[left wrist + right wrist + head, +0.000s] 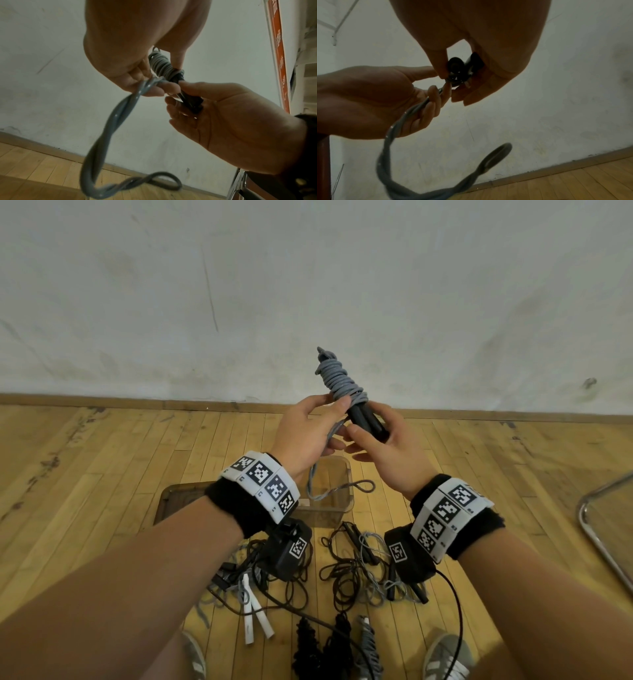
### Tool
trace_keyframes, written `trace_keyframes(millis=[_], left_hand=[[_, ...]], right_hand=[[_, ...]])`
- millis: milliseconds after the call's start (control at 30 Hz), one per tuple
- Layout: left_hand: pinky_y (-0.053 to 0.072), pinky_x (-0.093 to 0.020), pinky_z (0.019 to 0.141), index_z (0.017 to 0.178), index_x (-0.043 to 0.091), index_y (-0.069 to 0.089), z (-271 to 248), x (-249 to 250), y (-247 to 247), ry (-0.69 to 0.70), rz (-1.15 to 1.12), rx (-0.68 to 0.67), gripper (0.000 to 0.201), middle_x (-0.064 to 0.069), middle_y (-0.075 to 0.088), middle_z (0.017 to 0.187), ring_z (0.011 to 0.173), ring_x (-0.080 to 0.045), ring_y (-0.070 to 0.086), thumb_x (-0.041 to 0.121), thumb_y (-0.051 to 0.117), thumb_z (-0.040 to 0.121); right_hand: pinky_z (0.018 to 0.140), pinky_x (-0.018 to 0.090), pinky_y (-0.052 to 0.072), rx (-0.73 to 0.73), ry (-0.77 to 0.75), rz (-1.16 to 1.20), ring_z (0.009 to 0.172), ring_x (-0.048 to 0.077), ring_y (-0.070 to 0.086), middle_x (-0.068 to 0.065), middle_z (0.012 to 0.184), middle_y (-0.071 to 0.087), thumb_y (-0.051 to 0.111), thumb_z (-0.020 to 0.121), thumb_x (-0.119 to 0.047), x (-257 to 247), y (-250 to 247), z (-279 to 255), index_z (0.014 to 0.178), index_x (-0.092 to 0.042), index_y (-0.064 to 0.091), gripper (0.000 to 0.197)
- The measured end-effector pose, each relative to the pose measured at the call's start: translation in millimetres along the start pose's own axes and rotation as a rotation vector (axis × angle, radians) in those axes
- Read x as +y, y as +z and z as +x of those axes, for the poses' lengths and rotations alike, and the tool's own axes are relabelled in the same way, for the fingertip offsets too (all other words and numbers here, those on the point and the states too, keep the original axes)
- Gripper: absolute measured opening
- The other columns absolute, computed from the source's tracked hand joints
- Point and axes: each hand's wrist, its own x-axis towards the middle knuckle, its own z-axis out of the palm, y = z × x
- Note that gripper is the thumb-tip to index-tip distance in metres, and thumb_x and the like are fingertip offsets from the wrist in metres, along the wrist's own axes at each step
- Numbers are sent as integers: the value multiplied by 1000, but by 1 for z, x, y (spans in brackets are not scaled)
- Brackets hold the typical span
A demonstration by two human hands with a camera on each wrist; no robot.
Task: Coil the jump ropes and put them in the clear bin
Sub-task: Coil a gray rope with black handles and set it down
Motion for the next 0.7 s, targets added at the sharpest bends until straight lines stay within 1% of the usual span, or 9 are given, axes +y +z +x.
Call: trace_keyframes(millis=[100,167,233,367,433,500,600,633,700], left_hand=[[54,-26,58,129,21,59,2,-1,-2,-12,24,36,43,-4,79,83,60,-13,69,44,70,95],[52,-24,54,125,20,60,2,-1,-4,-9,33,64,40,-3,79,81,55,-12,66,39,73,94],[51,-22,52,121,19,61,3,-1,-4,0,40,90,37,-2,79,79,53,-11,65,37,76,92],[52,-21,51,113,20,66,2,-1,-3,11,58,126,27,-3,78,76,52,-10,66,32,78,91],[52,-22,52,111,21,69,1,-1,-3,26,71,130,23,-2,78,76,55,-11,69,31,77,92],[53,-22,54,113,23,69,-2,0,-1,44,91,131,23,0,78,78,59,-13,72,32,76,93],[54,-24,57,116,24,69,-6,3,2,30,57,128,25,1,79,82,64,-17,75,37,72,95],[55,-24,58,115,23,68,-7,4,3,21,39,130,26,0,79,83,65,-18,76,39,70,95],[56,-27,61,114,23,67,-8,4,3,-1,2,132,27,-2,79,84,68,-19,77,42,70,95]], right_hand=[[77,36,61,53,-22,-70,81,19,76,4,111,71,74,92,-21,3,-2,1,136,-20,48,51],[81,43,63,78,-26,-121,80,17,76,2,109,71,76,91,-19,5,-2,2,135,-24,47,53],[79,46,63,100,-36,-153,79,16,76,3,109,71,77,89,-19,6,-3,2,131,-30,46,53],[72,44,64,148,-65,-287,66,13,75,-1,101,72,80,87,-20,2,-2,0,126,-36,44,55],[70,42,64,173,-79,-358,65,10,74,-3,99,72,81,86,-22,2,-1,0,125,-38,43,57],[68,41,64,195,-95,-423,66,10,73,-4,101,72,80,87,-23,4,1,1,127,-41,40,59],[67,43,63,200,-141,-537,75,15,73,-3,110,72,76,89,-22,5,2,2,135,-45,35,67],[68,42,62,190,-163,-566,78,15,73,-3,113,71,75,89,-22,4,2,1,139,-44,34,69],[73,36,61,152,-205,-570,88,14,72,-3,119,70,74,90,-19,3,3,-1,147,-37,34,71]])
